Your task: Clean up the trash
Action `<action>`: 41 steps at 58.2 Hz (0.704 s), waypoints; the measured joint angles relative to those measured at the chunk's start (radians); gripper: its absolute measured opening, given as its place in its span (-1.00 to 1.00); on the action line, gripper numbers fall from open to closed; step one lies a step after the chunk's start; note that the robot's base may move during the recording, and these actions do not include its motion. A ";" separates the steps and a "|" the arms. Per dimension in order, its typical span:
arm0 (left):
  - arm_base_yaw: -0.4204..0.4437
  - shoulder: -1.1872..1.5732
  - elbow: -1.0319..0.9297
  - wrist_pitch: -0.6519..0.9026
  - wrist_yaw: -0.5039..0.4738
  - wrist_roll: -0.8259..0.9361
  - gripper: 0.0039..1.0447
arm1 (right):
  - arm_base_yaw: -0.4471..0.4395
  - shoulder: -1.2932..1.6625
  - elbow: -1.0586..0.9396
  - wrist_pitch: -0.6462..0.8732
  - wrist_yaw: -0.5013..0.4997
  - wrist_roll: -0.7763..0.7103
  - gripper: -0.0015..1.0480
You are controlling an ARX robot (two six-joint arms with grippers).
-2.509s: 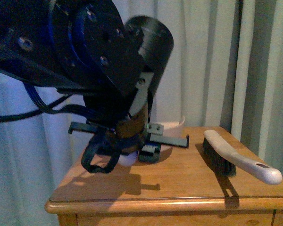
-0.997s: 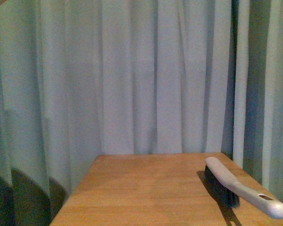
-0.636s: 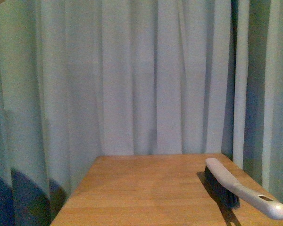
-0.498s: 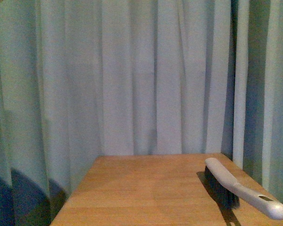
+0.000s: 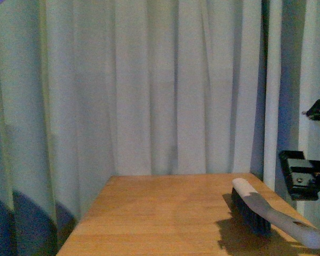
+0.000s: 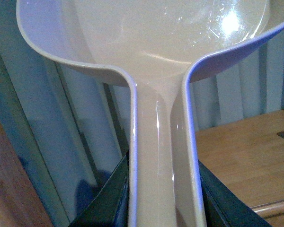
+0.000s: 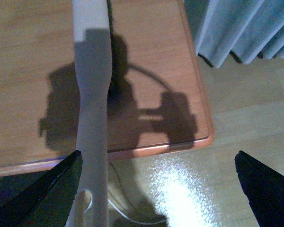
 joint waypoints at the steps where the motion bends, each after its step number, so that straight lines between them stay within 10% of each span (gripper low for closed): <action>1: 0.000 0.000 0.000 0.000 0.000 0.000 -0.48 | 0.006 0.018 0.011 -0.006 0.004 0.013 0.86; 41: 0.000 0.000 0.000 0.000 0.000 0.000 -0.48 | 0.089 0.278 0.180 -0.033 0.011 0.205 0.86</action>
